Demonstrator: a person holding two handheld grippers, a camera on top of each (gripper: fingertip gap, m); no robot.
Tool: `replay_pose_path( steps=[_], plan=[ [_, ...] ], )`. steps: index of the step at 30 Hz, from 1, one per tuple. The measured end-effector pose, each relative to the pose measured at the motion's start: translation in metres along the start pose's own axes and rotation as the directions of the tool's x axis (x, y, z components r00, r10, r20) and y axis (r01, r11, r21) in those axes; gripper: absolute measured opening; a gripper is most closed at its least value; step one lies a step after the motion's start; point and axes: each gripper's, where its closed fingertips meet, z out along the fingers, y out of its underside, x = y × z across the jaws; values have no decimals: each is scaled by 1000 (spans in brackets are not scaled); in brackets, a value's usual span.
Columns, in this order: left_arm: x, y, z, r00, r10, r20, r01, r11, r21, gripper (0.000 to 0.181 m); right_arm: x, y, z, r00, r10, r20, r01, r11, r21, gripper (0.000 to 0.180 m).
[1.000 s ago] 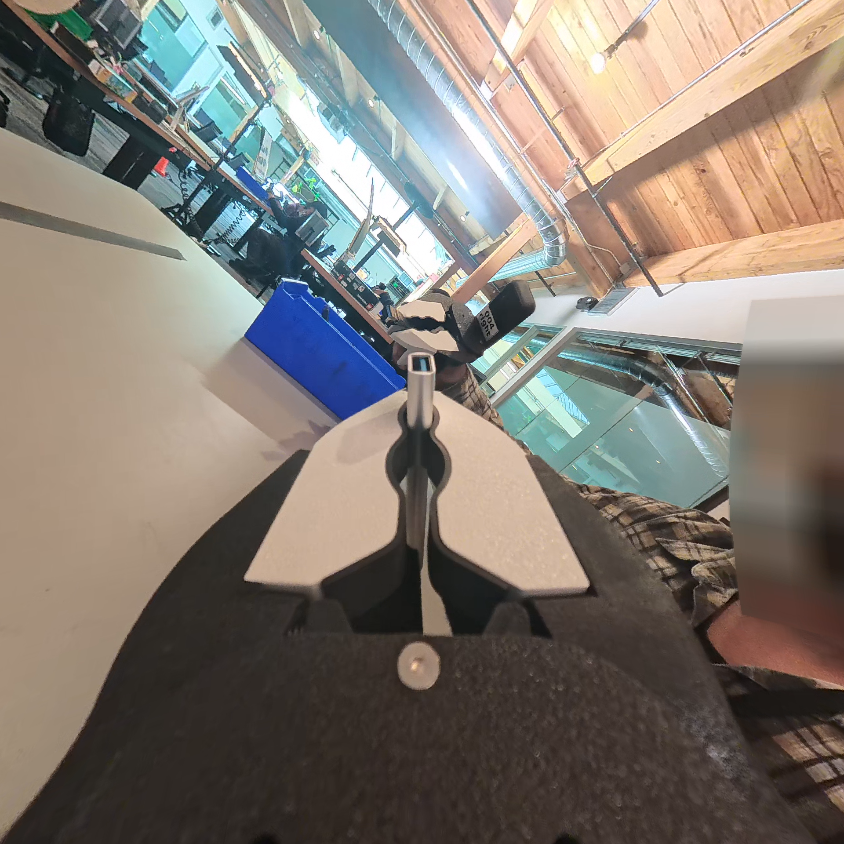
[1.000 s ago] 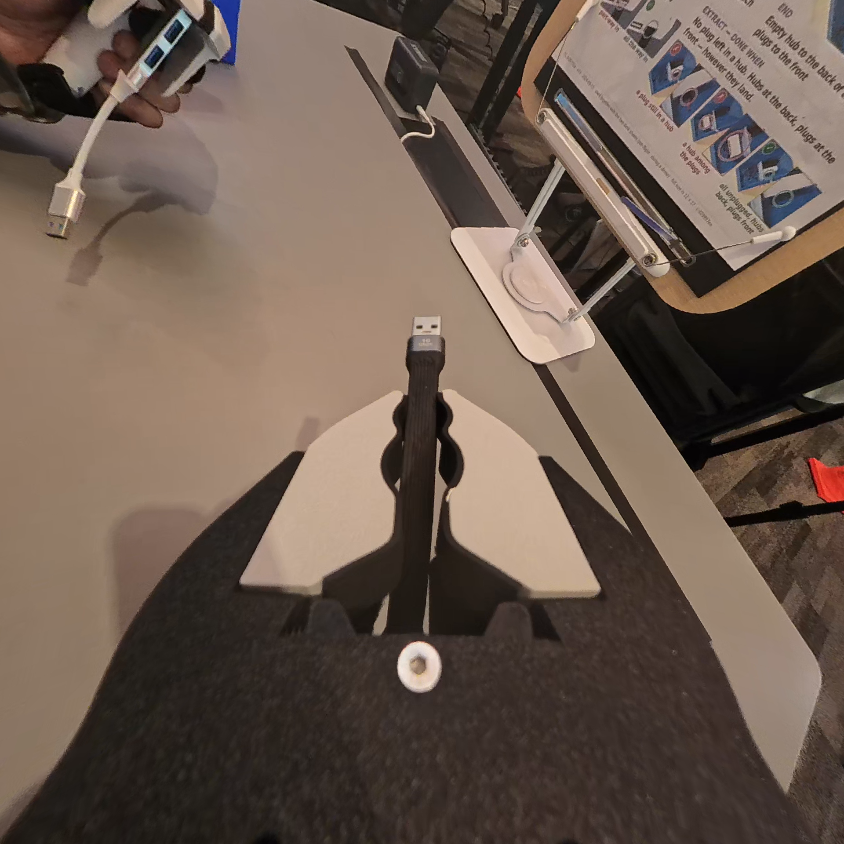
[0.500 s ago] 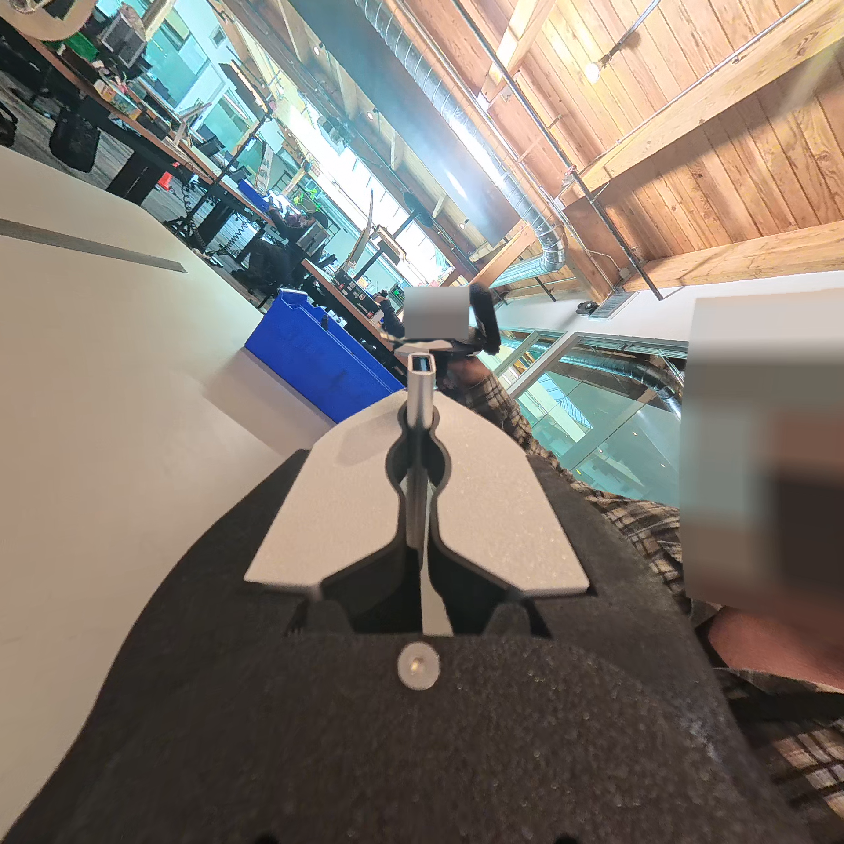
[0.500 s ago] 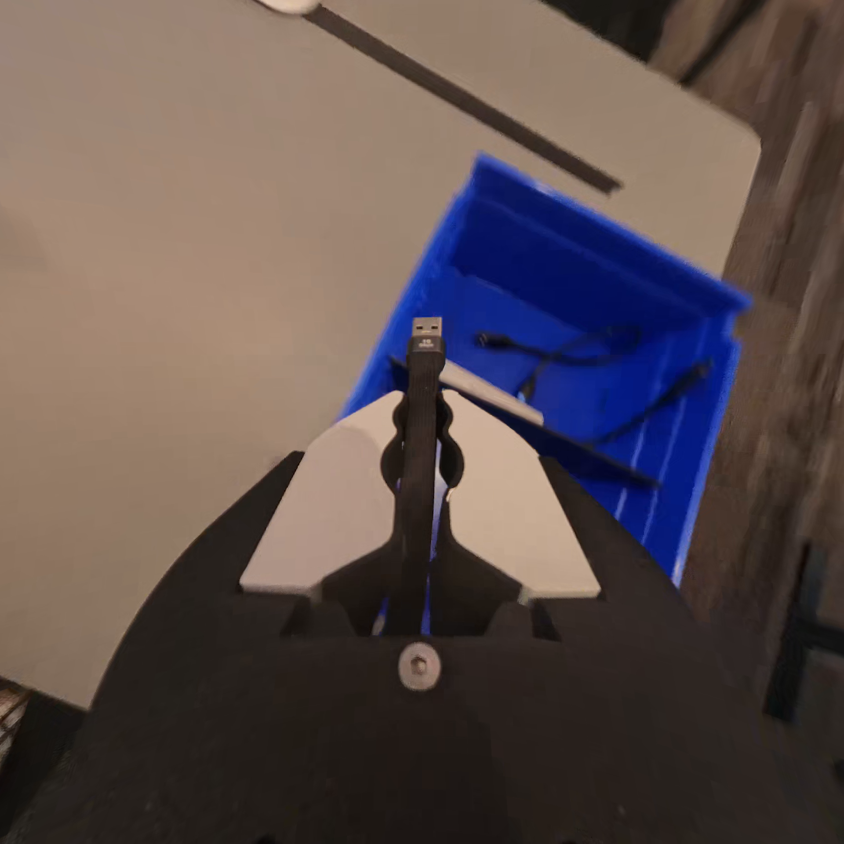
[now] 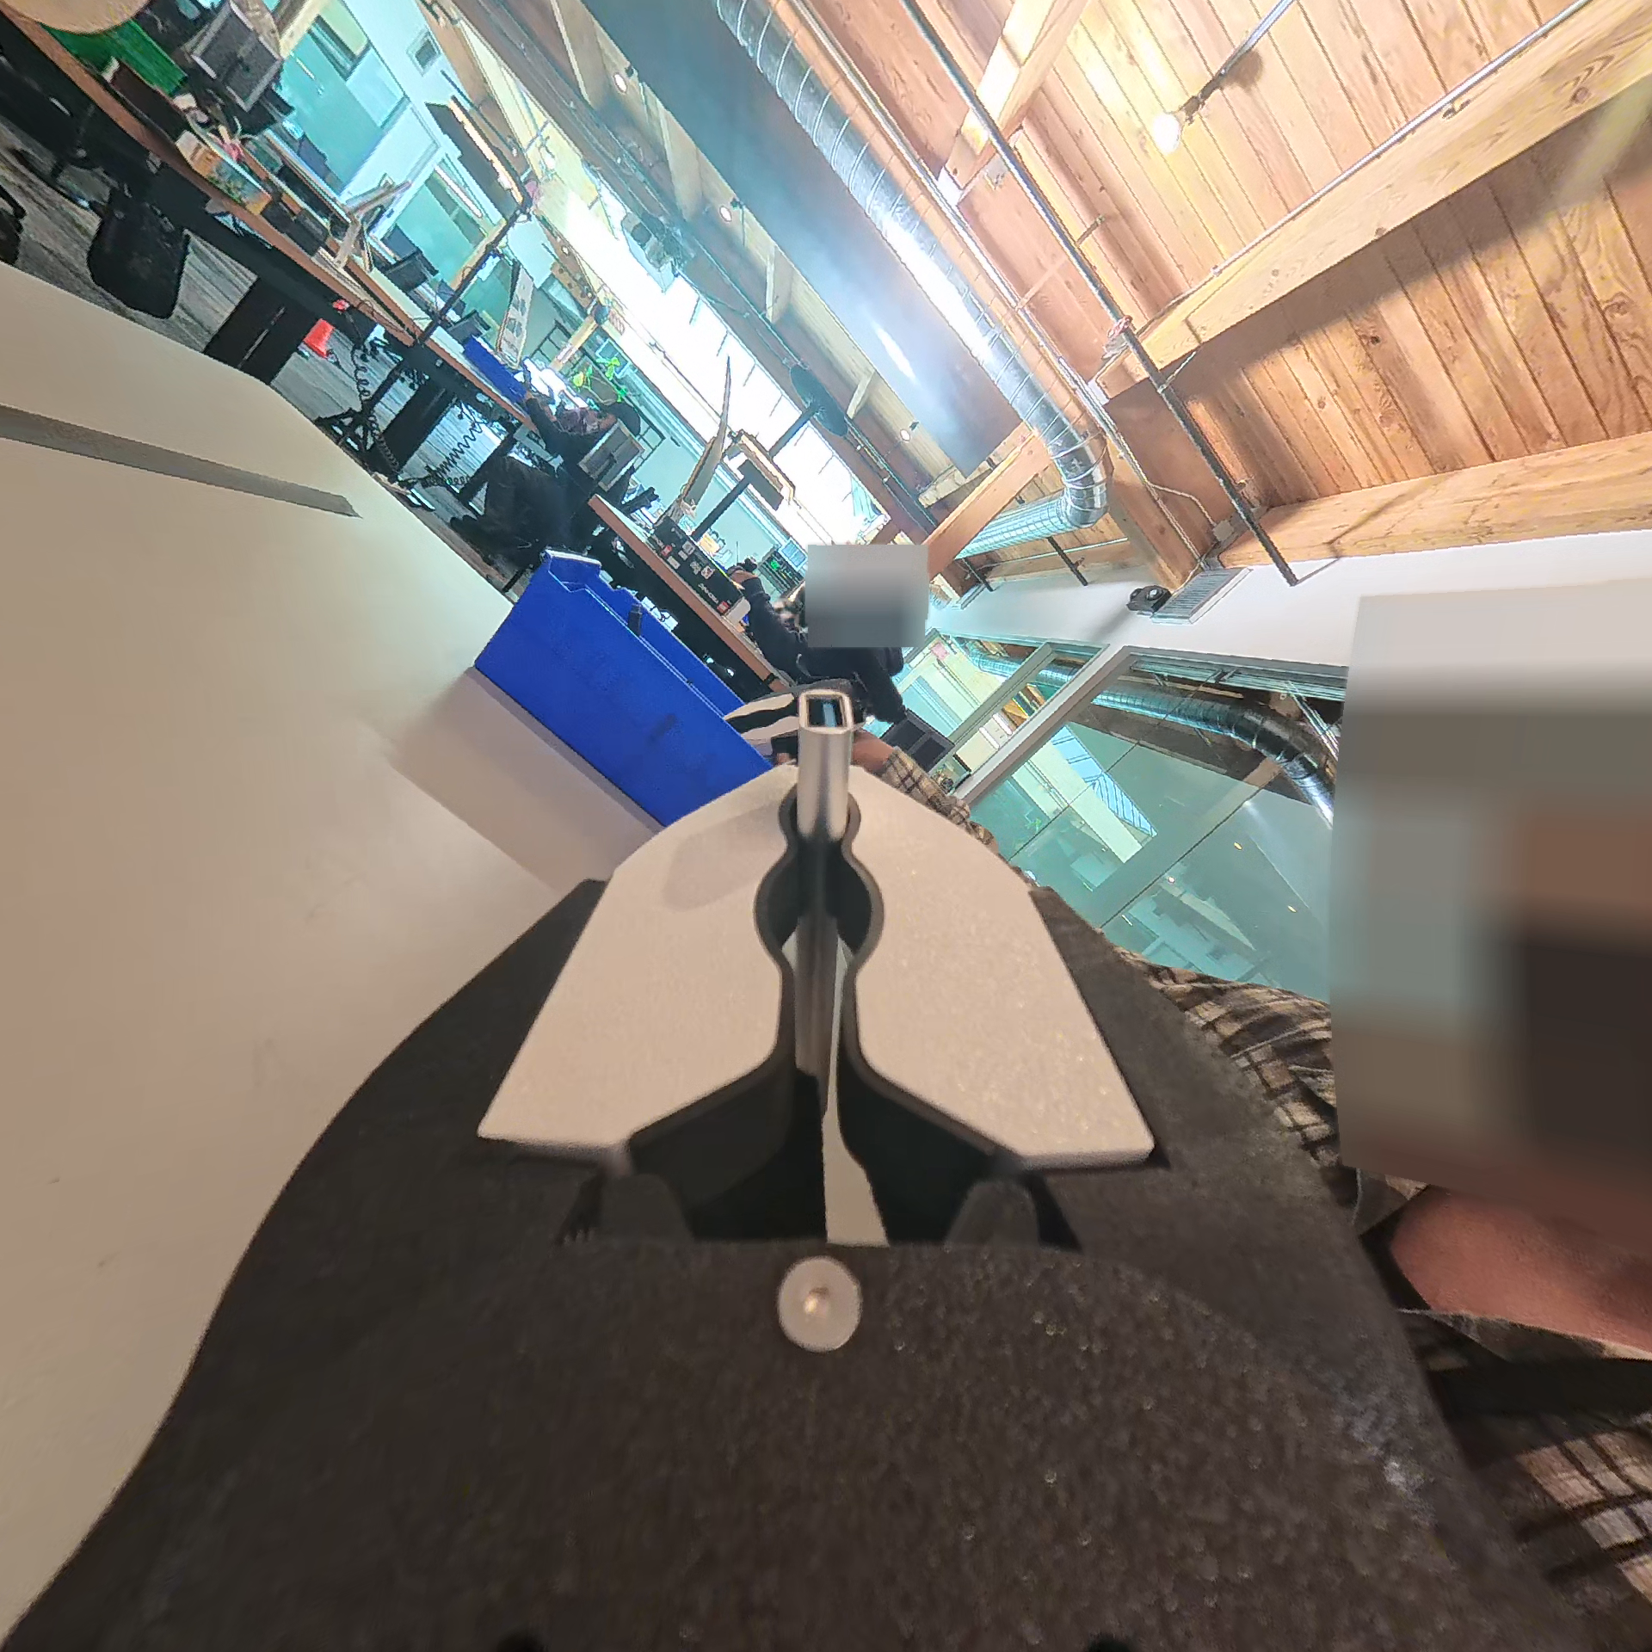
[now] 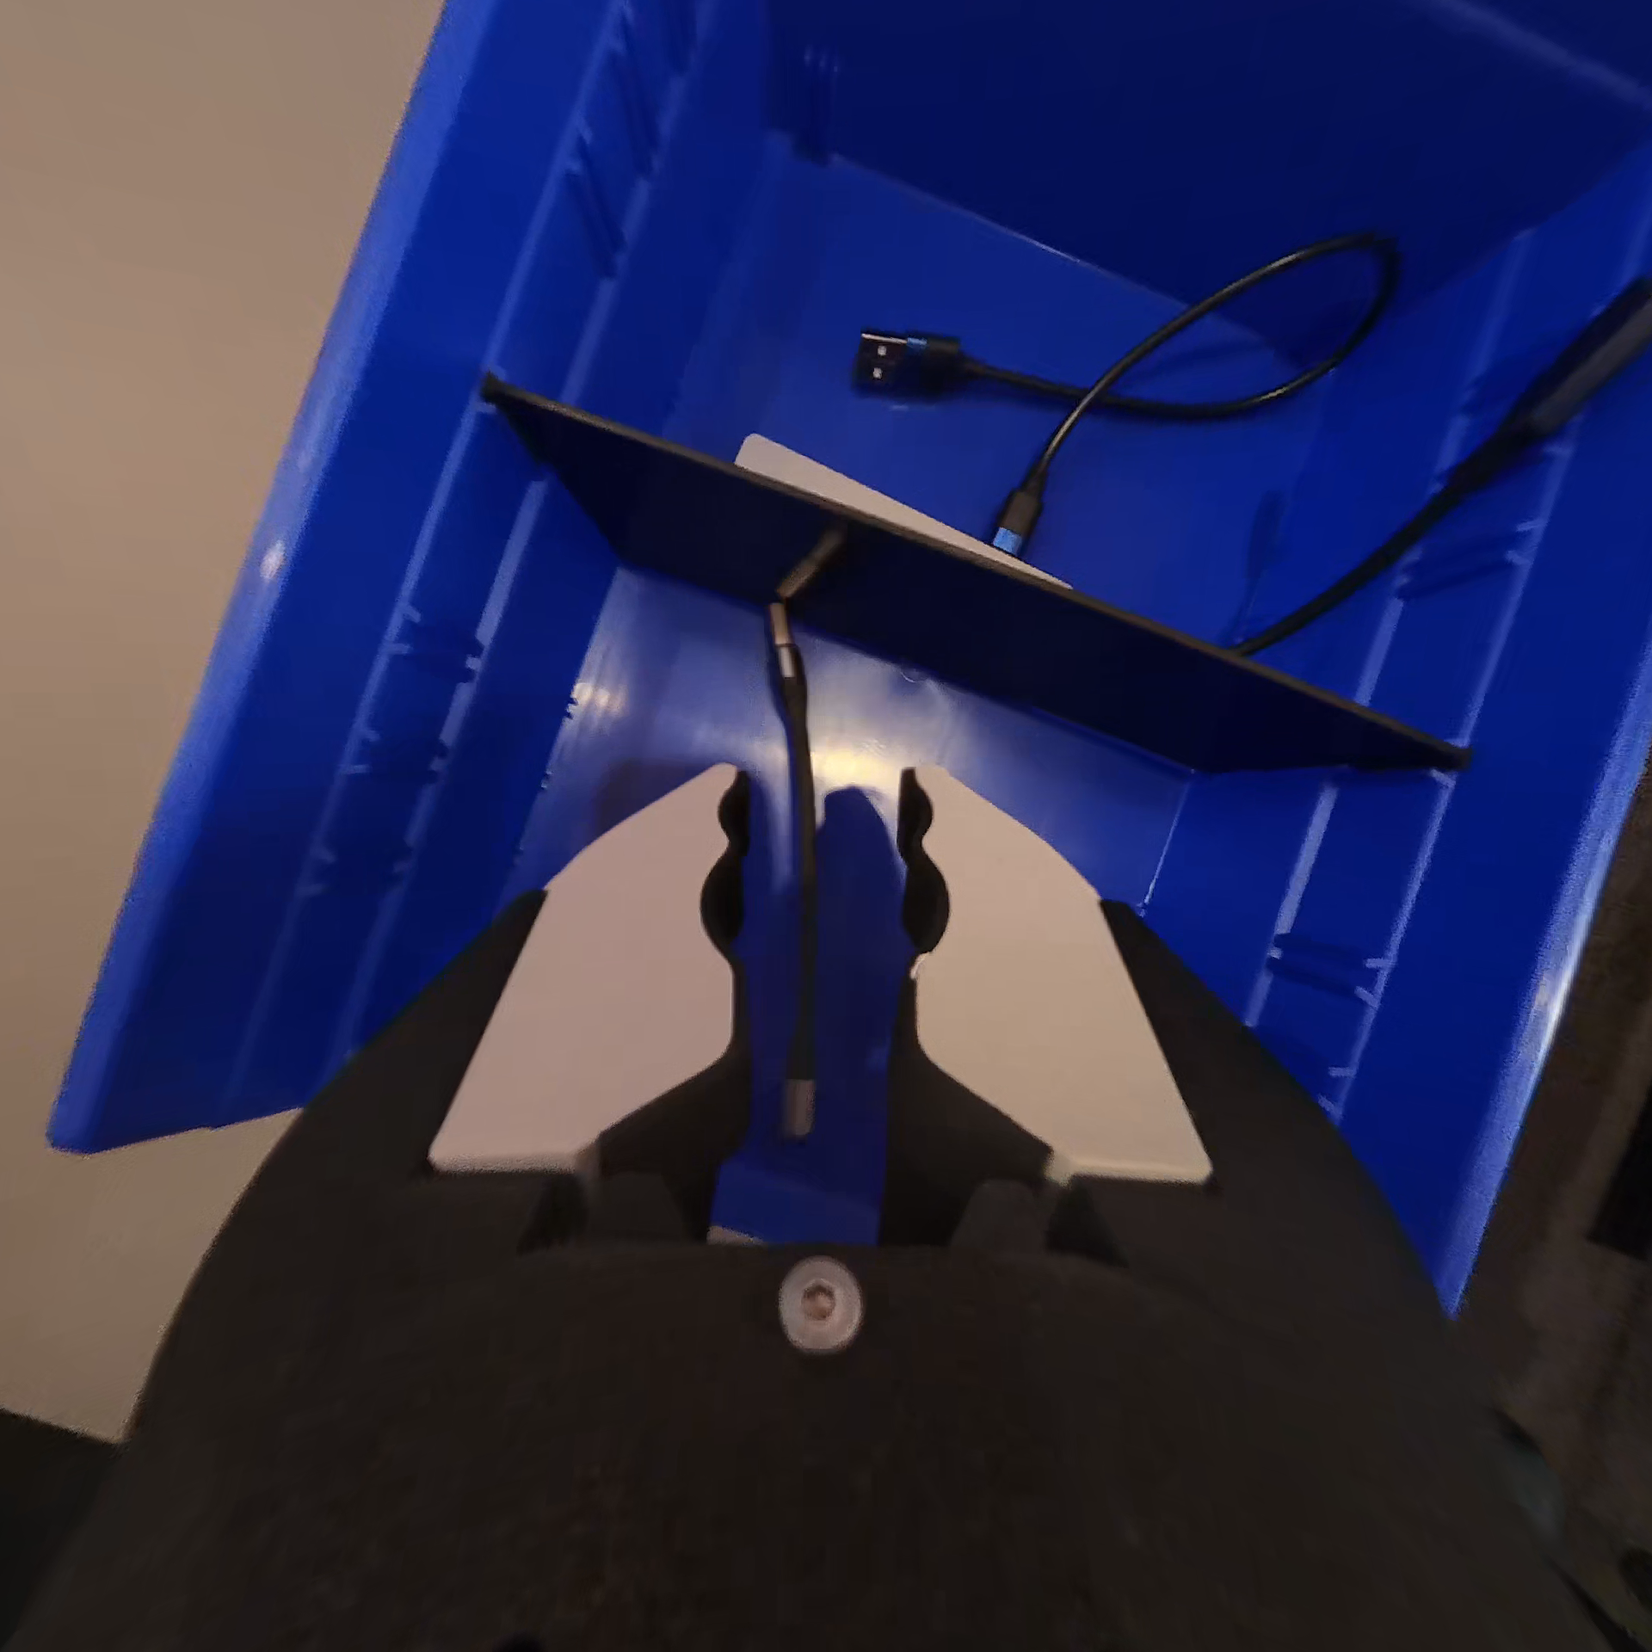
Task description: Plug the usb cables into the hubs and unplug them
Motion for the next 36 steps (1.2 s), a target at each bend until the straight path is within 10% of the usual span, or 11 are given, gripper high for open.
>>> replay_pose_path(
  steps=[8,17,27,36],
  plan=[
    [1,-2,-1,1000,-4,-9,4,1000,16,2,-15,-71,-69,995,-75,-71,90,966,243,44],
    [2,2,3,1000,-4,-16,4,1000,2,2,-220,-152,-63,896,-349,275,136,804,579,43],
    [8,3,6,999,-1,-35,1,1000,1,2,-393,-171,-17,545,-403,735,-121,830,545,31],
    [13,14,19,998,-2,-56,0,1000,-30,2,-454,-183,-3,374,-354,857,-190,875,445,25]
  ],
)
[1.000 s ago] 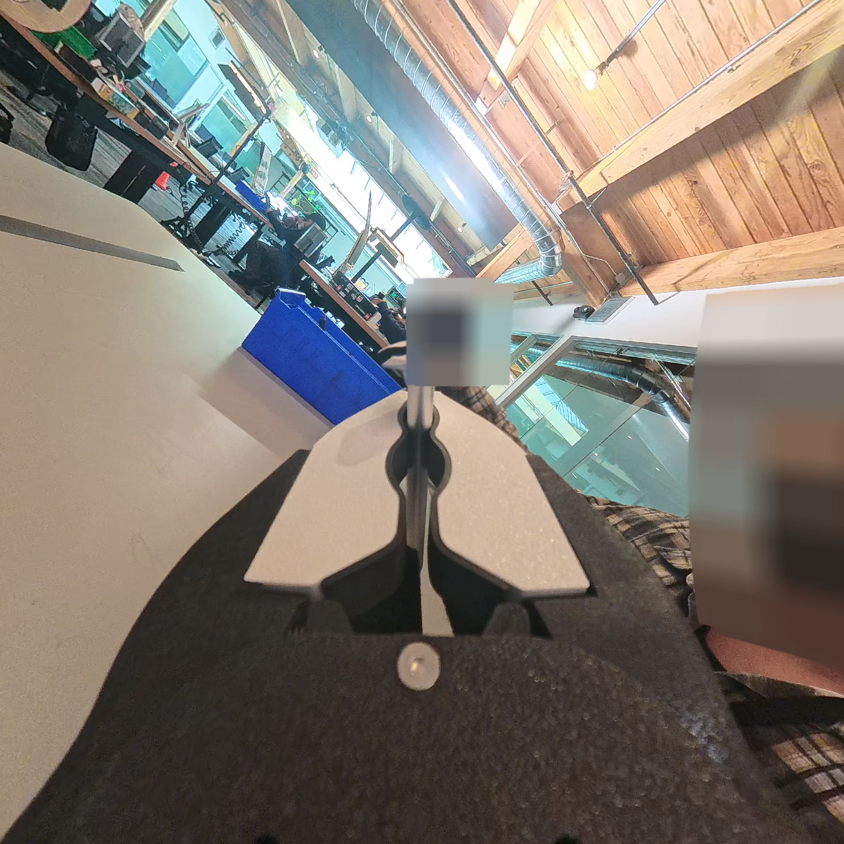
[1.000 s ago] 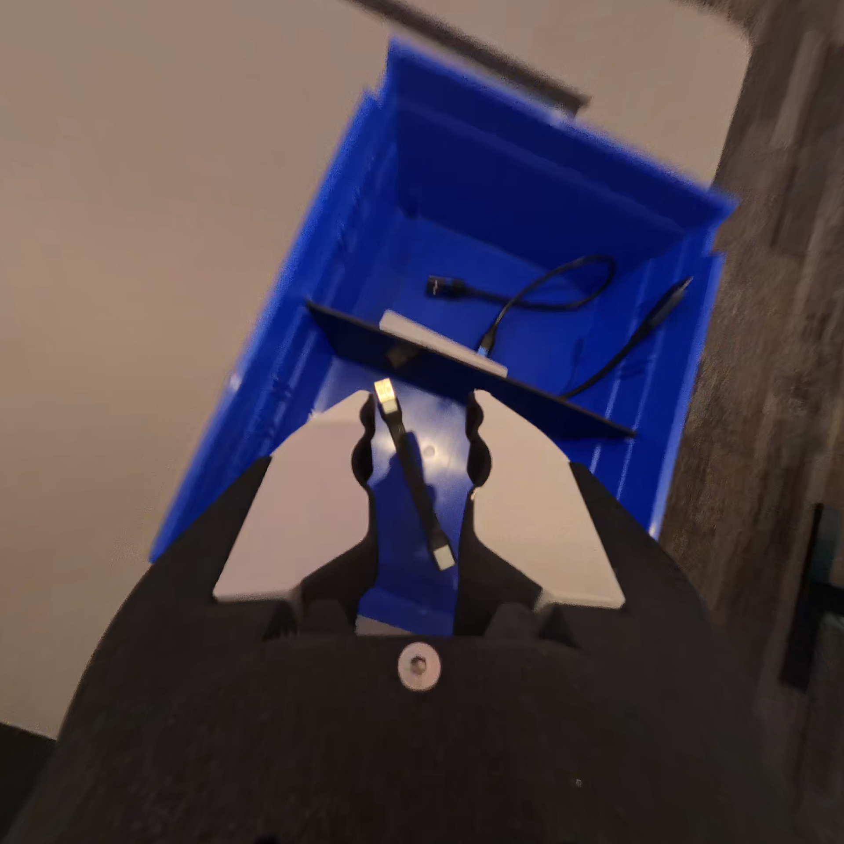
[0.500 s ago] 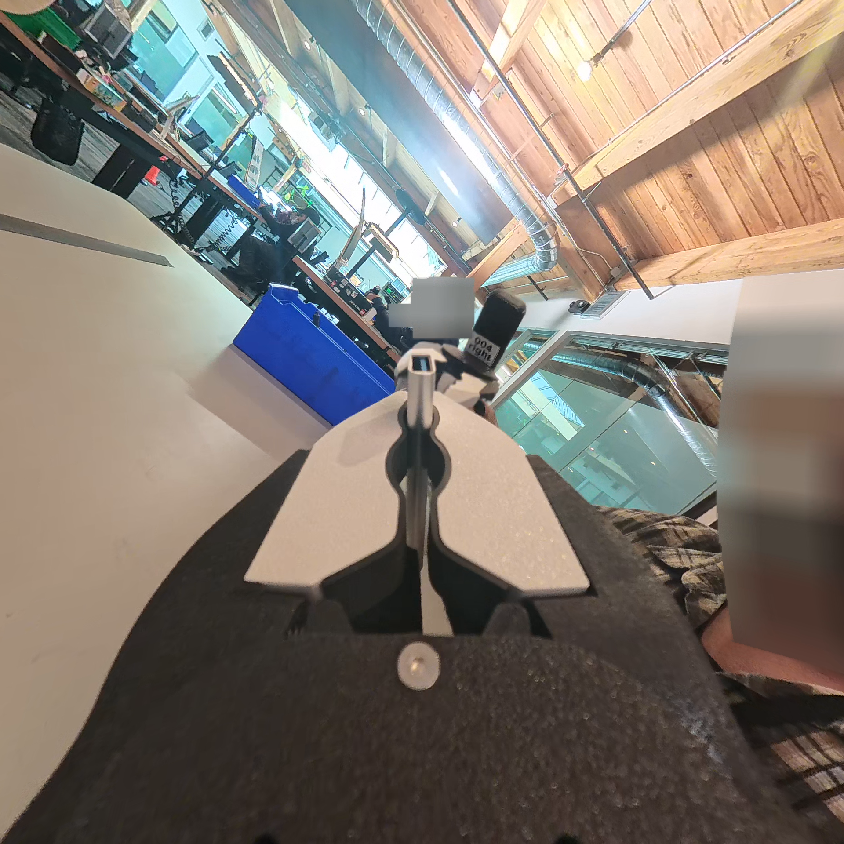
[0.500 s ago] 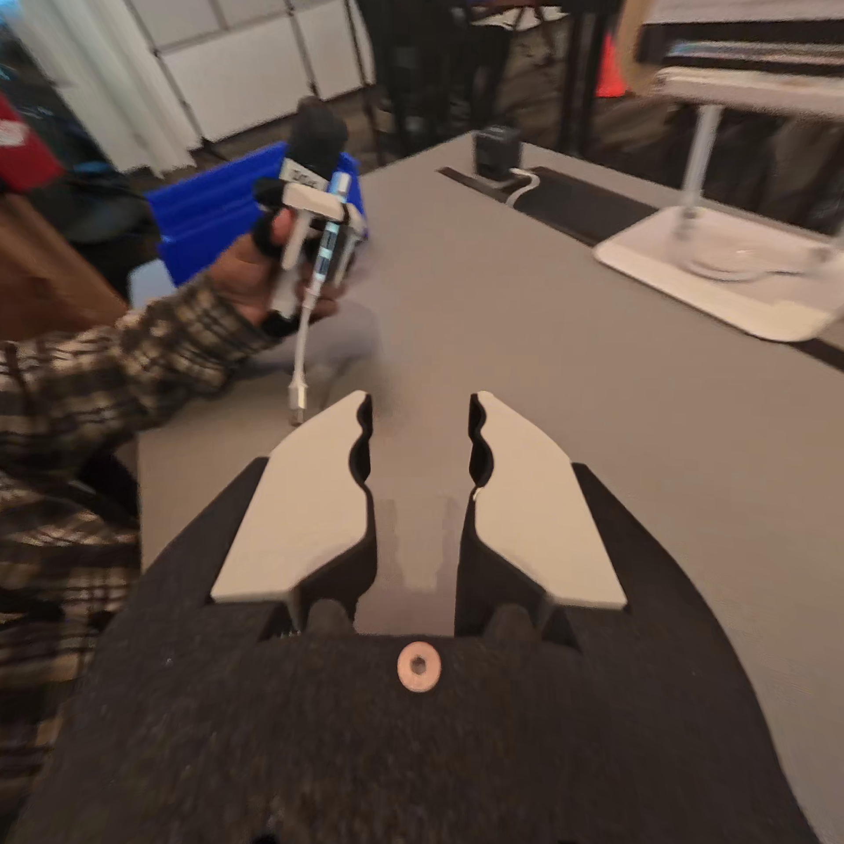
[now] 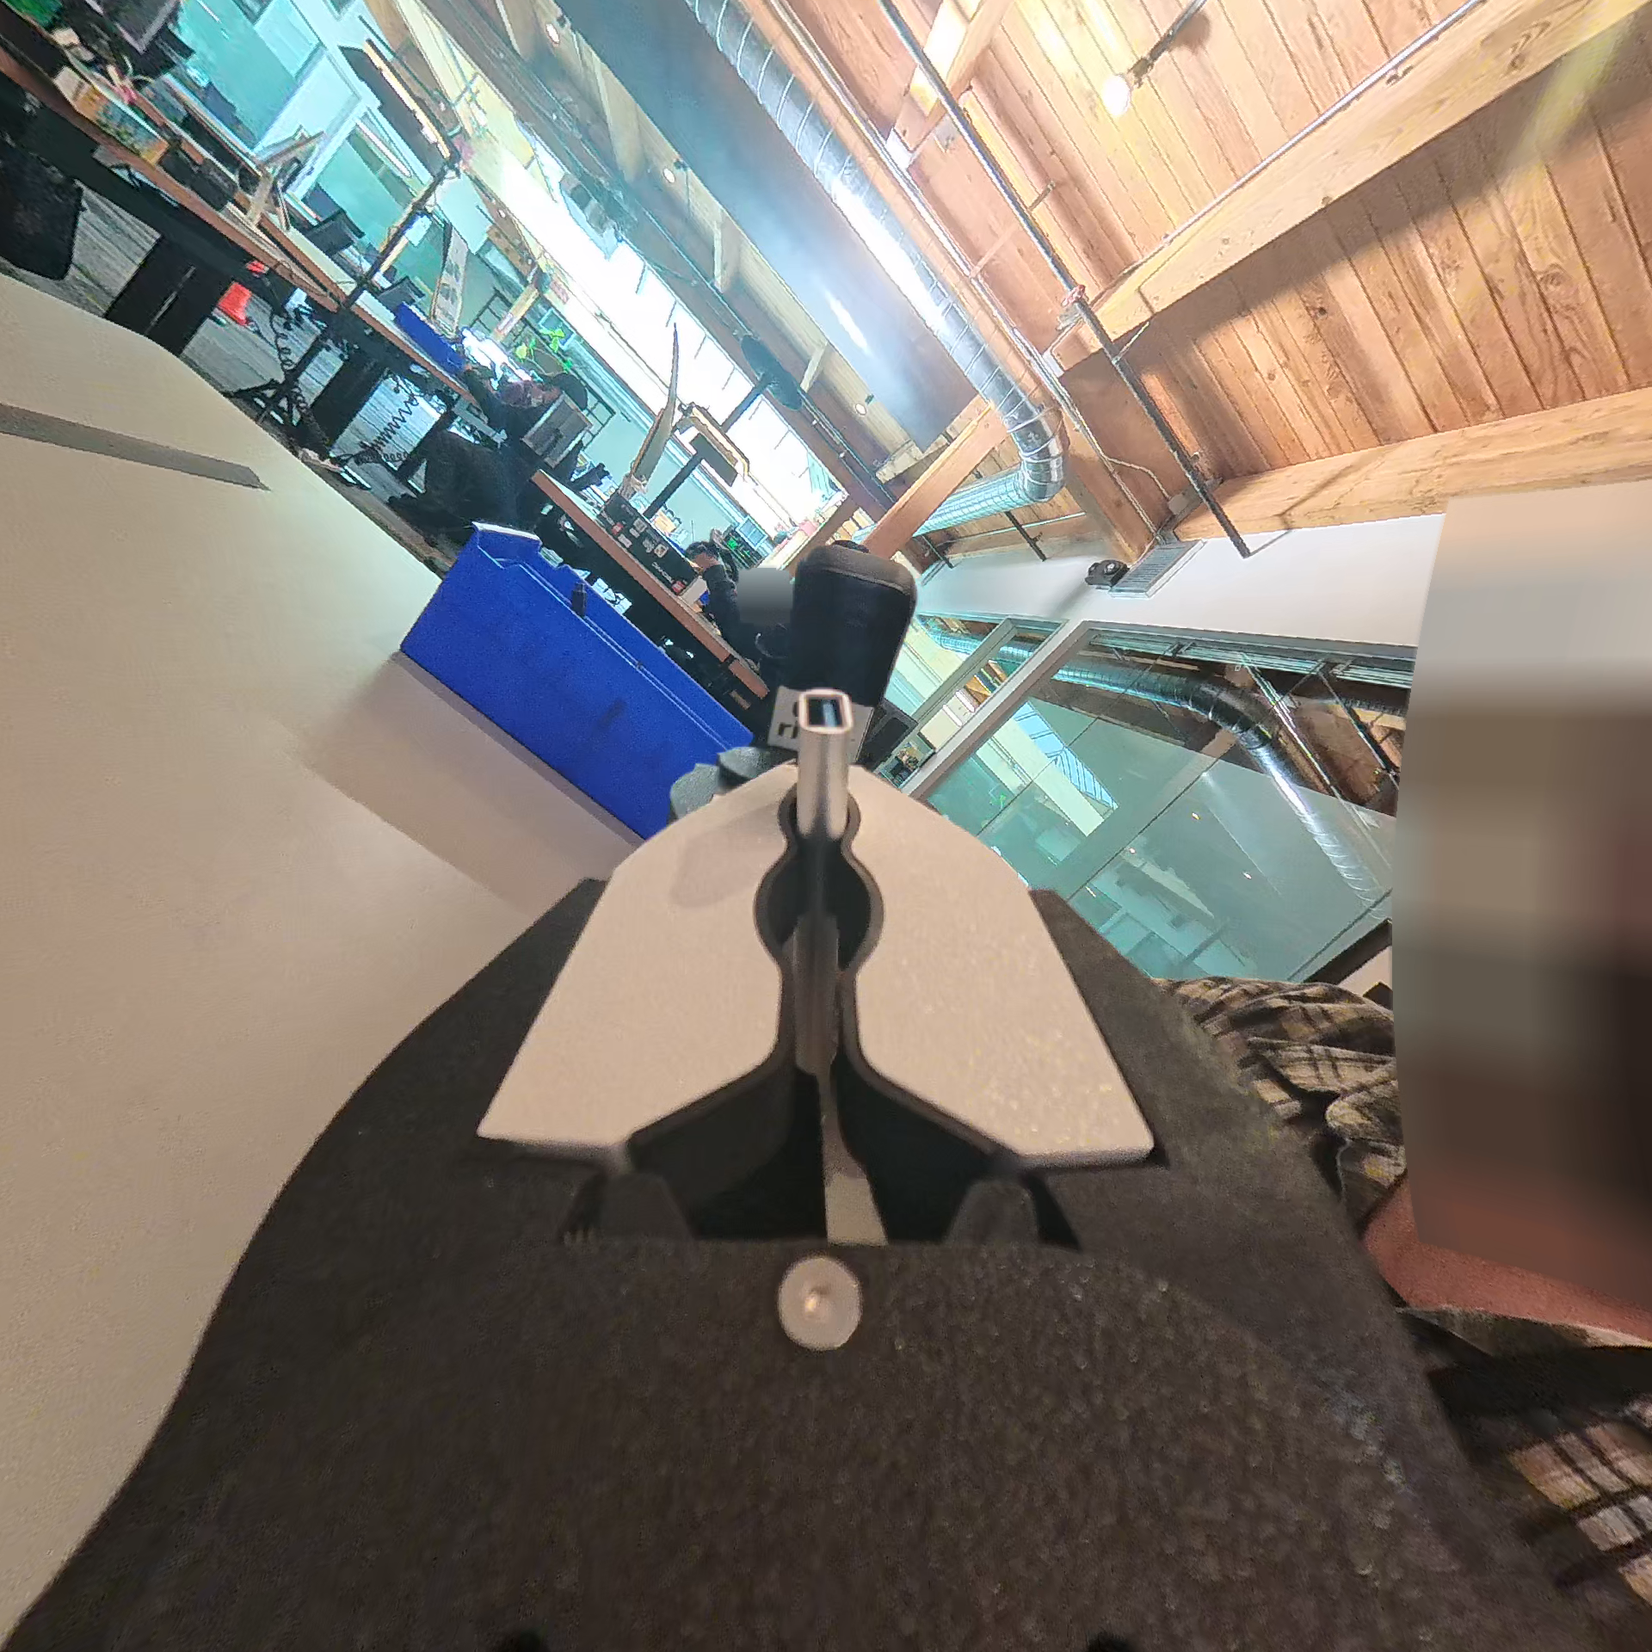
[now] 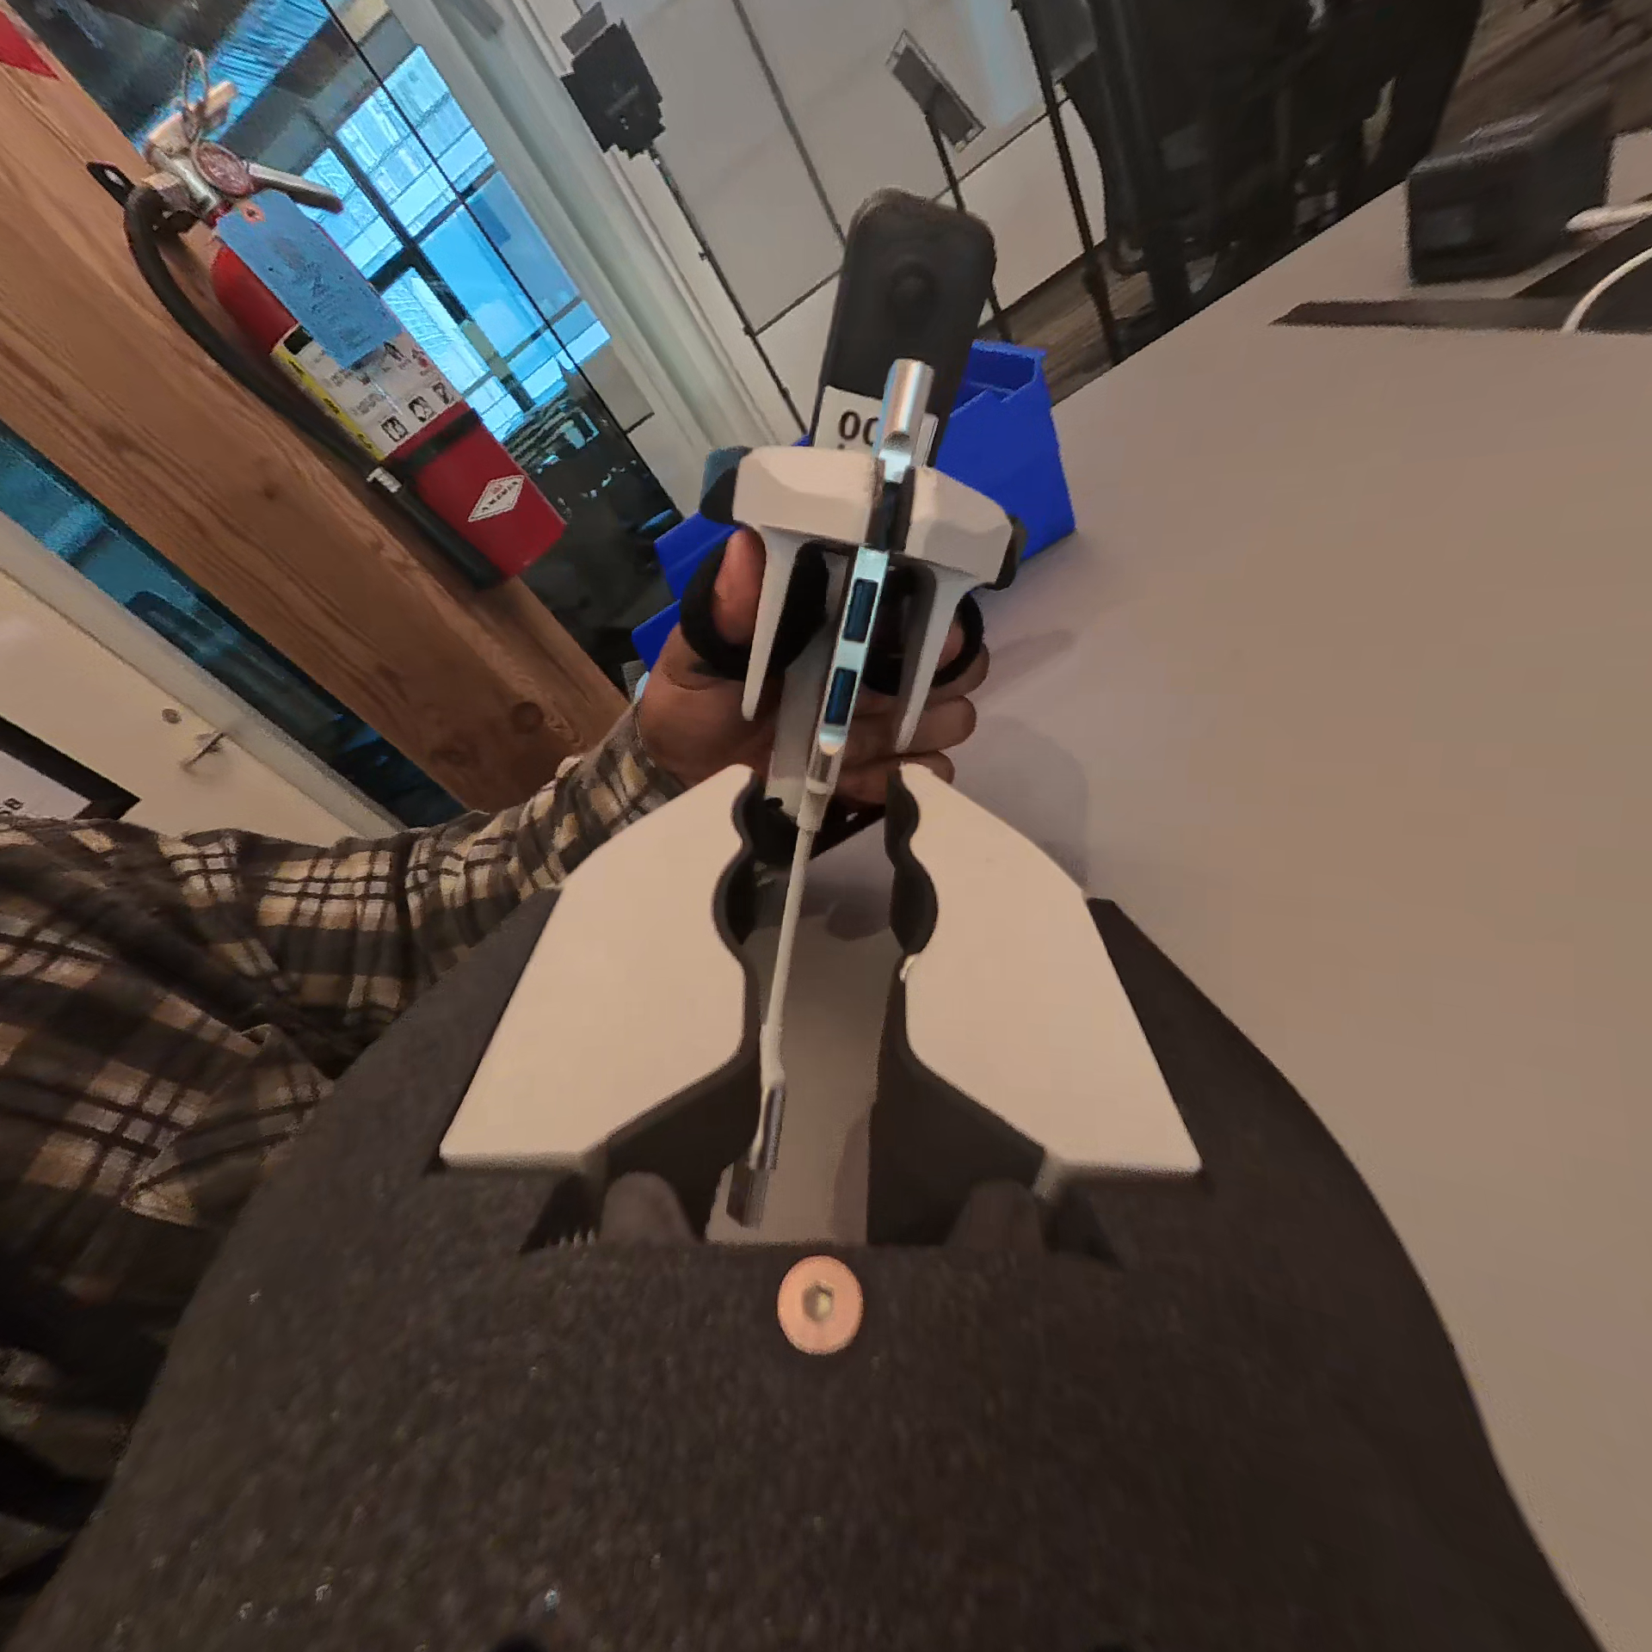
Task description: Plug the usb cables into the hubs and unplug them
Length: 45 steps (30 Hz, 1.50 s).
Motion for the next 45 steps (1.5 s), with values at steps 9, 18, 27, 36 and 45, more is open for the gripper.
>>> replay_pose_path(
  steps=[9,18,27,36,45],
  plan=[
    [3,2,7,1000,15,-23,-15,1000,3,12,-1,5,20,995,46,86,-48,999,22,7],
    [-18,8,10,994,63,91,-60,998,-26,63,12,-36,-21,994,61,96,-90,938,333,7],
    [-12,39,25,996,84,25,-78,981,-179,20,10,-50,-38,995,23,97,-63,897,438,6],
    [2,45,28,989,148,7,-142,963,-230,2,7,-45,-62,987,-155,-31,158,947,281,26],
    [-16,81,31,954,276,115,-184,844,-503,3,10,-46,-142,691,-718,79,596,505,-624,41]
  ],
)
